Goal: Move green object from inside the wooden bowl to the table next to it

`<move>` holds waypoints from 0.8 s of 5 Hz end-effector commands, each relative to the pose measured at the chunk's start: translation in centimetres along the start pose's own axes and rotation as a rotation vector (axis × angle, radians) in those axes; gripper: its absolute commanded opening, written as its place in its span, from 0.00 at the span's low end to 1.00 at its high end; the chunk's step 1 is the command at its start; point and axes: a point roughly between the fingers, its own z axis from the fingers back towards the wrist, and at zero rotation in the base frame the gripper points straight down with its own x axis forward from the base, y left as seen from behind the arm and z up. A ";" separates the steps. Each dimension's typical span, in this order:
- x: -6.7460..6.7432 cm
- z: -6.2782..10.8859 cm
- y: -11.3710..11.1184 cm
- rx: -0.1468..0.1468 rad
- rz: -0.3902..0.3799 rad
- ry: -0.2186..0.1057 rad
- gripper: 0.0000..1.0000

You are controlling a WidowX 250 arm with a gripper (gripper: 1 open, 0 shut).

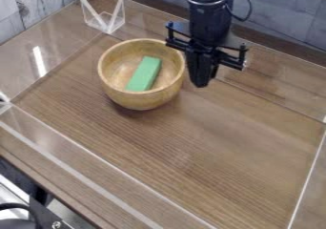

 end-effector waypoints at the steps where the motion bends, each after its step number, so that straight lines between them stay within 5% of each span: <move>1: 1.3 1.2 0.7 0.003 0.021 -0.036 1.00; 4: 1.8 1.4 2.8 0.019 0.134 0.005 1.00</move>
